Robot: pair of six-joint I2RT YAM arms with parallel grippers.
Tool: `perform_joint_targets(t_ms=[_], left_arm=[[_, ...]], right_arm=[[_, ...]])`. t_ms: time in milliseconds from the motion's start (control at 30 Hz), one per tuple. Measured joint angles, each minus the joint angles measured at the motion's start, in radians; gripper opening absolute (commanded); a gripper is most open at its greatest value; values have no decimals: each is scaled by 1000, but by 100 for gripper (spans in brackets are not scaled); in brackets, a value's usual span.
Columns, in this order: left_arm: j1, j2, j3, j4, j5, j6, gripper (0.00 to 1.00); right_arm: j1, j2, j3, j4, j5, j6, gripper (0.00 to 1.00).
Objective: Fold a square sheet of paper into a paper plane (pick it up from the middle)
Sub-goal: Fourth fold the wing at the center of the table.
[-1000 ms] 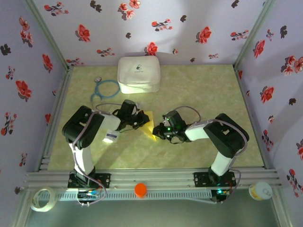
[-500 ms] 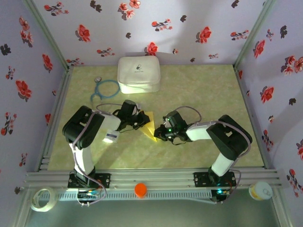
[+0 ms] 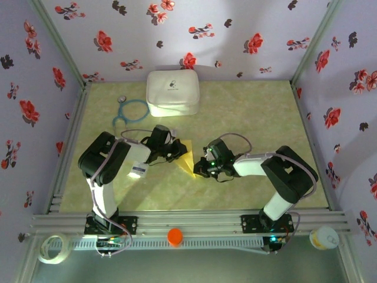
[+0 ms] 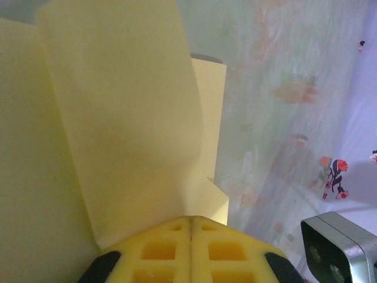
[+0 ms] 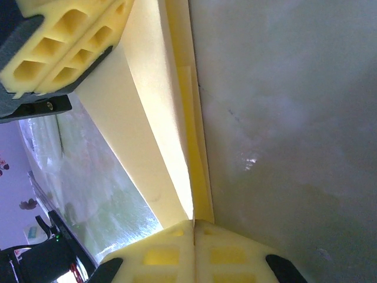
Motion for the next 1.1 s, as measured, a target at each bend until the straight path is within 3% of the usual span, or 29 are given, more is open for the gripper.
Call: perform_joint_targets(t_ms=[433,600,1100], left_arm=[[-3,0,-5,7,8,0,0],[-3,0,-6,10,8,0,0],[-3,0,-7,10,11,-3,0]], right_arm=[[0,14,-1,-7,-31,-33,15],[0,-24,-1,-84,-32,-51,5],[0,-7,4,-90,-43,-74,12]])
